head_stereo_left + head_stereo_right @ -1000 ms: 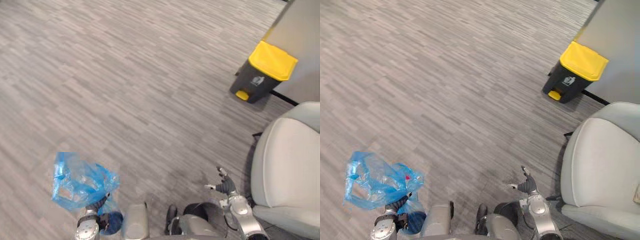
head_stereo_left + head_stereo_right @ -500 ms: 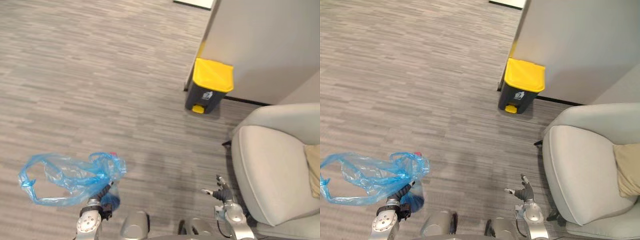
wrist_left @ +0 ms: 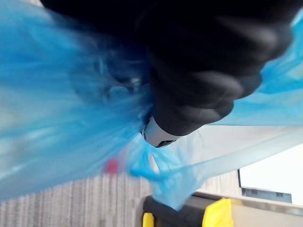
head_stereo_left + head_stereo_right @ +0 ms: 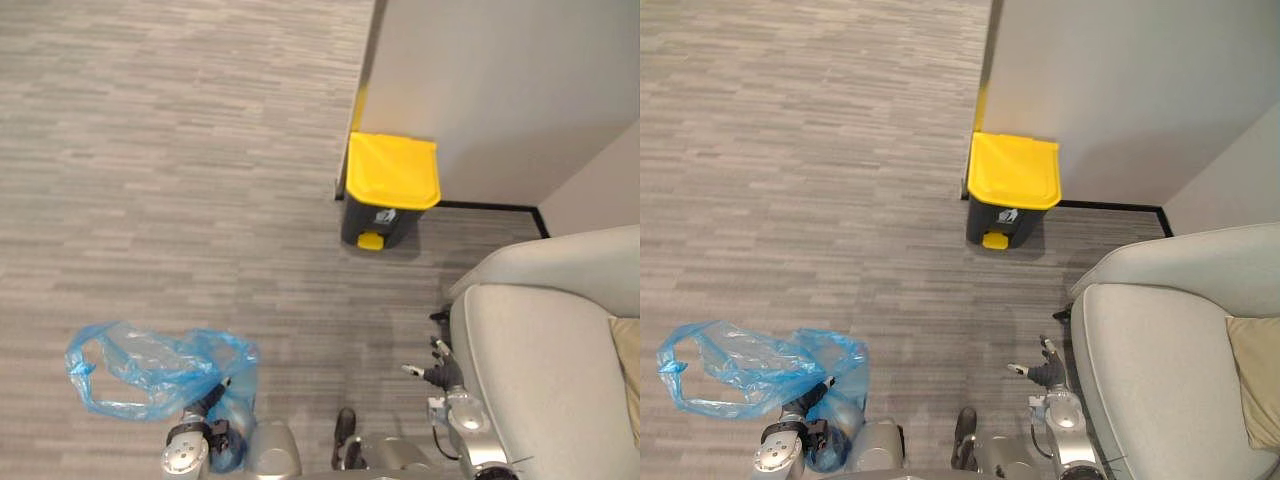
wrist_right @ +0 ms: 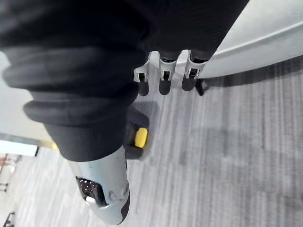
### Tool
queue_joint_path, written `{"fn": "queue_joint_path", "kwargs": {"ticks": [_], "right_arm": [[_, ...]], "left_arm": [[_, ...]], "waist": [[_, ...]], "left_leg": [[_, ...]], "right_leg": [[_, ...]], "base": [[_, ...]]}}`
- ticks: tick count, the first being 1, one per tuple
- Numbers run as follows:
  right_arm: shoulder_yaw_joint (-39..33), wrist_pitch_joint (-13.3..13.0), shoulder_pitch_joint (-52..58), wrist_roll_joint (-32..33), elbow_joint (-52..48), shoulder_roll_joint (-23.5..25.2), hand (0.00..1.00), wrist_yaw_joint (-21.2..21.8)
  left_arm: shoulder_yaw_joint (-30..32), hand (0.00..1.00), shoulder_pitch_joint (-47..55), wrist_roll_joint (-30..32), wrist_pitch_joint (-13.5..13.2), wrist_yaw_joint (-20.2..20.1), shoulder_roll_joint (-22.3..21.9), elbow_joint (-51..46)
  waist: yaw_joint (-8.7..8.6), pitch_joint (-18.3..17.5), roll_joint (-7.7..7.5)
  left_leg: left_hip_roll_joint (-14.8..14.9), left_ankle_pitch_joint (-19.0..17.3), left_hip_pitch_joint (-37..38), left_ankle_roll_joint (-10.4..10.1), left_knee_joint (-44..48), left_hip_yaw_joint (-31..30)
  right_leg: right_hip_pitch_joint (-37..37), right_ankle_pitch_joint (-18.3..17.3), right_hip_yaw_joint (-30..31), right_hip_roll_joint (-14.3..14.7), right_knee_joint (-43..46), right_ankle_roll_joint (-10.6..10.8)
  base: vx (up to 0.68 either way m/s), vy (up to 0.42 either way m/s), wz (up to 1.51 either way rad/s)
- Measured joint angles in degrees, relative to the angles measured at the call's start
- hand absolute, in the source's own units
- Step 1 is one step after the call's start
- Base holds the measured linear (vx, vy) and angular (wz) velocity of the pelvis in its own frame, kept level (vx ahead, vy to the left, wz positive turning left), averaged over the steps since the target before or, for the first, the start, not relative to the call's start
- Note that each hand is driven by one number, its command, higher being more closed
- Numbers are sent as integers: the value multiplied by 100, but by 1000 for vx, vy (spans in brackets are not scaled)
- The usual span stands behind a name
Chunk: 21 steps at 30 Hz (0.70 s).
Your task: Gather rubbish on tea table into small bin, then transfer packed bag to large trash can.
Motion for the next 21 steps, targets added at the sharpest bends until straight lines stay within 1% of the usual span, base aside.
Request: {"fn": "queue_joint_path", "kwargs": {"ticks": [1, 2, 3, 4, 5, 6, 7, 8, 9, 10, 11, 12, 13, 14, 15, 16, 17, 18, 19, 20, 21], "right_arm": [[-64, -10, -23, 1, -1, -7, 0, -15], [-138, -35, -88, 2, 0, -62, 0, -26], [-173, -34, -95, 2, 1, -104, 0, -27], [-261, -34, -76, 3, 21, -138, 0, -38], [-351, -14, -45, 39, 151, -131, 0, -107], [-327, 17, -15, 113, 191, -63, 0, -138], [-323, 15, 24, 129, 167, -21, 0, -141], [-340, 18, 102, 128, 138, -1, 0, -142], [-328, 16, 71, 127, 134, 47, 0, -136], [-327, 12, 63, 127, 116, 103, 0, -136], [-290, 2, 78, 120, 98, 192, 0, -136], [-269, 5, 171, 118, 97, 221, 0, -136], [-253, 11, 212, 114, 97, 229, 0, -137], [-210, 18, 239, 107, 91, 243, 0, -138], [-198, 21, 242, 101, 17, 250, 0, -139], [-198, 19, 240, 100, -88, 257, 0, -140], [-198, 16, 224, 100, -94, 258, 0, -139], [-202, 19, 203, 101, -93, 258, 0, -139], [-202, 27, 206, 102, -77, 258, 0, -138], [-202, 34, 211, 100, -37, 258, 0, -138], [-203, 47, 220, 100, -9, 257, 0, -138]], "left_arm": [[6, 100, 1, 0, -3, 5, 7, 1], [4, 100, -10, 0, -10, 5, -17, 0], [5, 100, -25, 0, -8, 7, -56, 8], [2, 100, -51, 0, -8, 5, -116, 21], [12, 100, -49, -1, -5, 16, -173, 32], [6, 100, -49, -2, -3, 17, -154, 23], [8, 100, -54, -2, -6, 15, -141, 8], [-12, 100, -67, -1, 1, 18, -192, 10], [-43, 100, -32, -1, 2, 20, -203, 7], [-94, 100, 25, 0, 6, 19, -177, 7], [-206, 100, 120, -1, 12, 25, -45, 5], [-277, 100, 141, -1, 13, 27, 48, -7], [-326, 100, 139, 0, 13, 33, 73, -42], [-285, 100, 166, -1, 13, 68, 108, -143], [-277, 100, 166, -2, 13, 81, 123, -198], [-278, 100, 141, -2, 13, 89, 118, -258], [-279, 100, 103, -2, 12, 92, 114, -269], [-292, 100, 16, -2, 14, 112, 97, -268], [-306, 100, -54, -2, 12, 133, 76, -265], [-305, 100, -115, 0, 11, 136, 71, -229], [-300, 100, -137, 0, 12, 140, 69, -202]], "waist": [[1, 11, -20], [4, 16, 31], [10, 25, 107], [1, 26, 216], [99, 34, 238], [148, -8, 72], [139, -48, -75], [165, -35, -151], [169, -24, -136], [154, -20, -135], [138, -4, -118], [92, -18, -154], [65, -31, -192], [-1, -67, -256], [-28, -72, -263], [-54, -70, -259], [-67, -69, -257], [-85, -64, -248], [-139, -48, -200], [-155, -32, -167], [-158, -34, -170]], "left_leg": [[-128, -10, -122, 20, -458, -15], [-273, 47, -344, -36, -1431, -58], [-289, 119, -419, -104, -1886, -116], [-336, 321, -435, -188, -2634, -240], [-382, 1183, -268, 34, -3050, -256], [-521, 1070, -214, 99, -3086, -158], [-696, 924, -222, 226, -3034, -147], [-785, 579, -115, 310, -2780, -12], [-785, 378, 27, 360, -2652, 45], [-785, 250, 169, 388, -2604, 107], [-831, 26, 527, 448, -2576, 223], [-895, -86, 765, 471, -2581, 253], [-910, -124, 884, 518, -2582, 280], [-920, -242, 1104, 545, -2593, 289], [-902, -330, 1196, 548, -2596, 289], [-872, -421, 1282, 509, -2606, 287], [-857, -448, 1310, 492, -2617, 286], [-826, -515, 1384, 413, -2653, 251], [-752, -606, 1469, 329, -2656, 175], [-704, -653, 1589, 244, -2679, 87], [-689, -677, 1671, 199, -2695, 49]], "right_leg": [[173, -57, 87, -90, -121, 66], [357, -255, 113, -212, -246, 281], [407, -308, 129, -215, -270, 359], [482, -398, 143, -212, -285, 465], [562, -551, 282, -262, -232, 632], [560, -665, 321, -409, -162, 705], [529, -852, 315, -603, 6, 849], [406, -1170, 316, -769, 658, 1061], [199, -1264, 324, -840, 1374, 1184], [-3, -1278, 325, -897, 2020, 1211], [-481, -1165, 328, -1089, 3411, 1368], [-757, -1182, 271, -1229, 4194, 1340], [-886, -1201, 205, -1286, 4465, 1309], [-1143, -1283, 20, -1345, 4645, 1173], [-1304, -1347, -132, -1347, 4551, 1066], [-1523, -1417, -334, -1343, 4224, 955], [-1602, -1421, -421, -1335, 3989, 948], [-1762, -1412, -539, -1289, 3354, 936], [-1841, -1350, -531, -1173, 2714, 973], [-1866, -1169, -453, -1013, 2197, 967], [-1849, -989, -353, -939, 1901, 942]], "base": [[398, 150, -58], [378, 181, -52], [334, 246, -38], [311, 292, -31], [361, 339, -29], [322, 269, -19], [414, 262, -1], [366, 204, -9], [344, 203, -26], [327, 203, -41], [332, 189, -20], [348, 157, -5], [375, 63, 13], [385, 40, 7], [544, 1, 2], [318, -19, -1], [478, -65, 5], [320, -67, 20], [490, -127, 30], [348, -118, 29], [484, -184, 38]]}}
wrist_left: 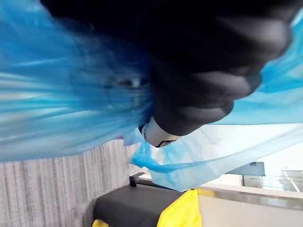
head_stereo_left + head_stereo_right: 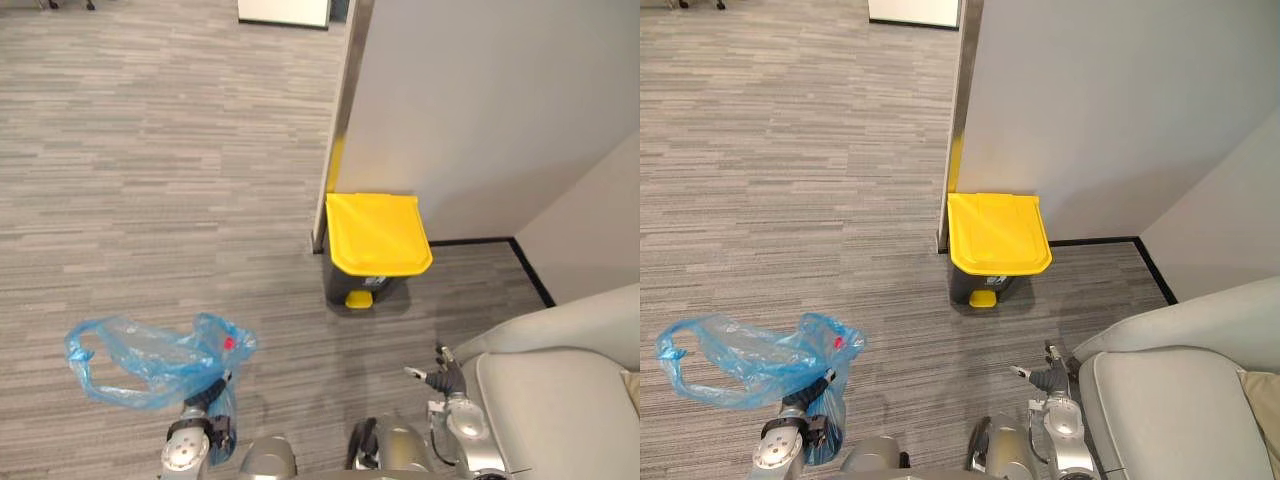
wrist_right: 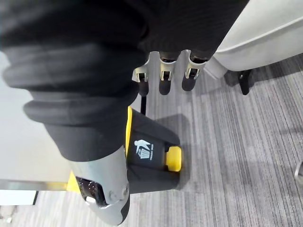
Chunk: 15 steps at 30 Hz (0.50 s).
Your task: Gather rubbish on tea table into small bin, then transfer packed bag to large trash can.
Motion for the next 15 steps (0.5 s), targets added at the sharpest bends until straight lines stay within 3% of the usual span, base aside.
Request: {"fn": "queue_joint_path", "kwargs": {"ticks": [1, 3, 4, 5, 6, 8, 11, 12, 13, 14, 15], "right_arm": [[-8, 37, 45, 0, 5, -10, 0, -1], [-50, 52, 123, 2, -4, -57, 0, -2], [-41, 47, 103, 5, -21, -66, 0, 0], [-37, 46, 73, 14, -62, -90, 0, 0], [-8, 47, 43, 34, -76, -91, 0, -4], [16, 46, -21, 67, -72, -24, 0, -19], [-9, -9, -104, 177, -45, -30, 0, -116], [-25, -28, -146, 231, -4, -125, 0, -117], [-50, -27, -170, 232, 4, -133, 0, -116], [-176, -31, -172, 234, 75, -103, 0, -125], [-200, -8, -118, 242, 172, -37, 0, -125]], "left_arm": [[-1, 100, -34, 1, 0, 7, -1, 18], [-12, 100, -135, 10, -1, 10, -66, 86], [-20, 100, -154, 9, -3, 4, -140, 77], [-16, 100, -218, 9, 0, 3, -283, 77], [-5, 100, -207, 2, 0, 3, -372, 73], [-12, 100, -127, 1, 1, -4, -383, 73], [-51, 100, -177, -2, -11, -8, -371, 51], [-70, 100, -232, -2, -12, -8, -342, 61], [-78, 100, -254, -2, -12, -9, -338, 75], [-82, 100, -304, -3, -16, -8, -319, 138], [-99, 100, -342, -6, -7, -9, -217, 276]], "waist": [[-30, -4, 28], [-25, -84, 150], [-18, -61, 214], [-24, -46, 363], [12, -35, 432], [58, -31, 426], [147, -69, 331], [139, -75, 373], [141, -77, 391], [144, -28, 406], [138, -90, 215]], "left_leg": [[60, -90, 175, -166, -19, -184], [314, -92, 307, -316, 76, -486], [434, 67, 170, -547, 462, -583], [595, 378, -242, -499, 1426, -662], [785, 884, -726, -319, 2392, -695], [992, 674, -1160, -307, 3119, -651], [905, 549, -1601, -291, 2272, -473], [815, 605, -1714, -299, 1368, -484], [812, 738, -1708, -362, 935, -497], [731, 1280, -1652, -328, 292, -516], [561, 1343, -1484, -288, 63, -431]], "right_leg": [[110, 647, 147, 117, -238, -65], [233, 659, -66, 245, 49, -282], [342, 467, -226, 324, 97, -392], [557, 350, -349, 501, -49, -505], [835, 307, -337, 646, -284, -581], [1295, 307, -265, 788, -603, -601], [1814, 307, -38, 768, -1105, -598], [1892, 303, -32, 765, -1204, -579], [1919, 293, -24, 771, -1227, -539], [2006, 222, 40, 777, -1233, -399], [2007, 199, 137, 621, -1263, -331]], "base": [[541, -231, 59], [527, -247, 49], [548, -316, 21], [532, -308, 18], [498, -264, -3], [369, -123, -25], [328, -23, -34], [204, 69, -25], [187, 128, -22], [221, 143, -14], [262, 161, -6]]}}
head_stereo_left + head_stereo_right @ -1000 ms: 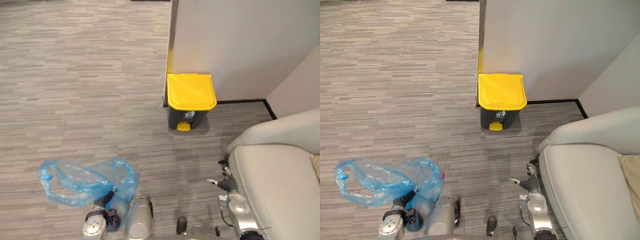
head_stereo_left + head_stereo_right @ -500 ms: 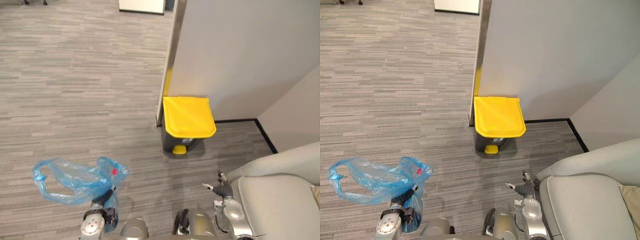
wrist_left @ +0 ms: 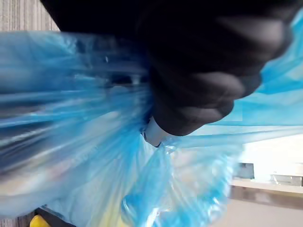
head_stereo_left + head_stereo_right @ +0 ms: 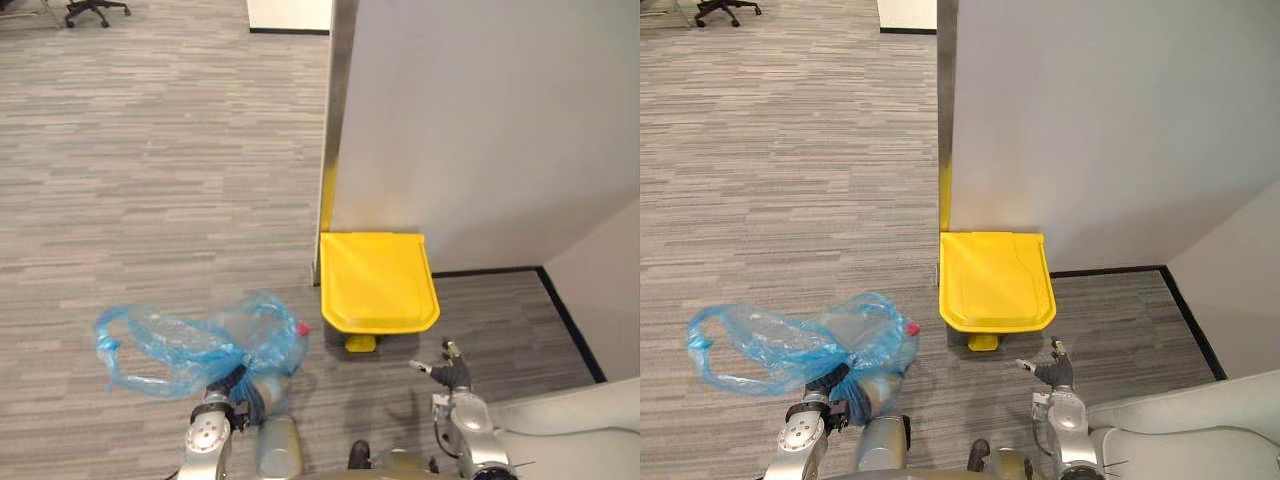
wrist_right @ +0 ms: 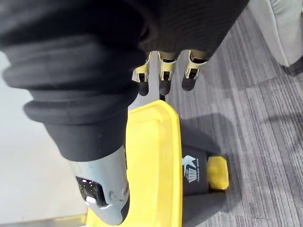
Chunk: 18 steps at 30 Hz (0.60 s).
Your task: Gather rubbish on tea table into small bin, then transfer packed bag to large trash can.
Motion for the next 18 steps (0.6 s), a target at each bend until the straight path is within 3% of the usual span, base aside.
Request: {"fn": "queue_joint_path", "kwargs": {"ticks": [2, 6, 8, 15, 18], "right_arm": [[-88, -9, 88, -2, -16, 7, 0, -5], [-134, -39, 68, -10, -23, 32, 0, 0], [-143, -39, 95, -13, -21, 26, 0, 0], [-134, -18, 127, -16, 52, 5, 0, -6], [-87, -8, 119, -17, 52, 4, 0, -4]], "left_arm": [[-43, 100, -2, 2, 1, 0, -15, 22], [-22, 100, 98, 6, 1, 2, 33, 23], [-8, 100, 100, 6, 1, 5, 38, 71], [60, 100, 337, 5, 5, 8, 16, 185], [148, 100, 454, 4, 8, 12, 6, 179]], "waist": [[-7, -33, -75], [16, -30, -67], [10, -24, -55], [5, -64, 68], [31, -66, 105]], "left_leg": [[-127, 19, 48, 31, -27, 59], [-203, -10, 200, 60, -61, 247], [-195, -72, 189, 110, -69, 264], [-36, -338, -28, 102, 179, 305], [65, -685, -157, 110, 581, 335]], "right_leg": [[52, -13, 13, -150, -26, 23], [162, 31, 288, -252, -207, 165], [121, -19, 324, -251, -262, 258], [-124, -2, 558, -89, -219, 290], [-191, -121, 642, -27, -44, 382]], "base": [[187, 123, 7], [60, 66, -16], [-33, -12, -15], [-56, 18, -19], [9, 85, -18]]}}
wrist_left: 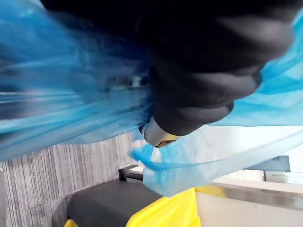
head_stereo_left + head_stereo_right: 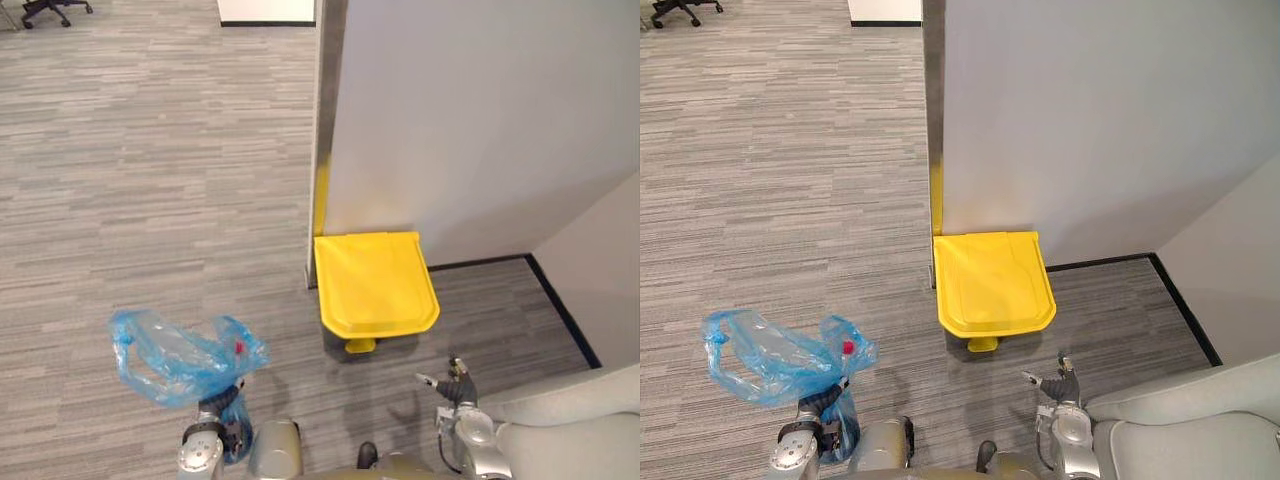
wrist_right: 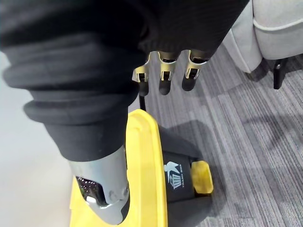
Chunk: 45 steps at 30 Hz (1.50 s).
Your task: Gather rubbish on tea table into small bin, then transfer packed bag to large trash can.
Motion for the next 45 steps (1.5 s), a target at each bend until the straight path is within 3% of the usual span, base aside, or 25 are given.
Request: {"fn": "queue_joint_path", "kwargs": {"ticks": [3, 5, 6, 8, 10, 11, 13, 14, 15, 17, 19, 23, 27, 32, 36, 40, 45], "right_arm": [[37, 4, 28, 1, -5, 12, 0, -1], [51, 20, 25, 1, -3, 52, 0, 4], [51, 51, 107, 2, -14, 91, 0, 3], [39, 55, 97, 2, -24, 90, 0, 1], [22, 54, -1, 4, -2, 51, 0, -28], [25, 59, -103, 4, 86, 2, 0, -42], [39, 112, -303, 6, 406, -237, 0, -126], [28, 127, -474, 6, 514, -382, 0, -129], [-117, 54, -577, 13, 327, -398, 0, -219], [-393, 123, -535, 62, 238, -447, 0, -246], [-496, 101, -686, 82, 160, -419, 0, -261], [-487, -14, -778, 378, 139, -247, 0, -225], [-216, -145, -847, 448, -96, -203, 0, -216], [557, -286, -1197, 381, -304, -92, 0, -225], [885, -283, -1482, 159, -545, -30, 0, -252], [619, -284, -1383, -4, -1486, 79, 0, -614], [-592, -292, -1022, -558, -2619, 4, 0, -1409]], "left_arm": [[-85, 100, 93, 2, 27, -7, 88, -15], [-132, 100, 78, 2, 38, -1, 159, -38], [-197, 100, 31, 2, 48, 5, 220, -84], [-194, 100, -75, 2, 50, 25, 334, -114], [-187, 100, -242, 0, 49, 29, 430, -85], [-181, 100, -358, 0, 44, 31, 468, 36], [-185, 100, -643, 2, 44, 149, 493, 352], [-167, 100, -749, 1, 44, 164, 441, 406], [-193, 100, -838, 0, 32, 148, 506, 398], [-172, 100, -871, -2, -11, 177, 511, 393], [-135, 100, -857, -13, -12, 278, 489, 384], [-122, 100, -902, -67, -12, 253, 385, 389], [-119, 100, -835, -65, -12, 238, 365, 389], [-71, 100, -702, -60, -19, 238, 377, 387], [-105, 100, -652, -61, -24, 263, 310, 391], [-165, 100, -597, -64, -24, 314, 246, 400], [-192, 100, -544, -36, -25, 389, 226, 398]], "waist": [[-1, -15, -112], [-19, 74, -109], [-47, 137, -78], [-10, 148, -126], [-13, 156, -135], [-22, 207, -149], [-69, 351, 9], [7, 433, 147], [-71, 504, 150], [-160, 505, 129], [-42, 502, 170], [-90, 433, 125], [-172, 415, 94], [-152, 382, 36], [-7, 408, 32], [-16, 482, 5], [-51, 529, -43]], "left_leg": [[-107, -426, -26, 128, 408, -32], [-155, -583, 232, 287, 485, -114], [-164, -713, 500, 362, 486, -281], [-146, -860, 690, 360, 513, -431], [-64, -1046, 803, 297, 592, -512], [-93, -1176, 926, 262, 646, -549], [-76, -1448, 1186, 9, 826, -880], [34, -1489, 1325, -32, 745, -1129], [-63, -1456, 1402, -95, 467, -1446], [-52, -1404, 1642, -167, 203, -1616], [190, -1234, 1698, -258, 270, -1535], [538, -865, 1432, -409, 229, -1576], [618, -774, 1439, -464, -238, -1550], [617, -742, 1148, -416, -348, -1458], [623, -752, 1124, -425, -769, -1416], [607, -850, 1028, -409, -724, -1428], [542, -797, 1039, -502, -902, -1744]], "right_leg": [[-344, -503, -79, -218, 1131, 117], [-937, -498, -422, -387, 2749, 28], [-1015, -677, -711, -476, 2744, -80], [-1308, -675, -1003, -529, 2503, -106], [-1818, -233, -1189, -586, 1532, -4], [-1988, 165, -1275, -676, 867, 75], [-1670, 633, -1328, -618, 639, 257], [-1618, 380, -1289, -505, 835, 404], [-1792, -20, -1087, -488, 1354, 508], [-1836, -378, -1040, -462, 1790, 293], [-1849, -494, -1073, -266, 1875, 169], [-1823, -211, -1216, 149, 1267, -117], [-1832, -64, -1311, 212, 998, -287], [-2097, 119, -1282, 192, 930, -190], [-2263, 162, -1292, 201, 780, -136], [-2276, 248, -1119, 250, 678, -29], [-2243, 309, -1063, 351, 504, -107]], "base": [[80, 83, 4], [195, 67, 29], [234, 17, 50], [239, -58, 47], [264, -109, 39], [310, -165, 58], [395, -192, 59], [372, -186, 48], [356, -185, 58], [370, -186, 45], [340, -174, -39], [187, -141, -20], [58, -49, 11], [-105, -19, 5], [-136, -84, 8], [-148, -52, 6], [-32, -50, 8]]}}
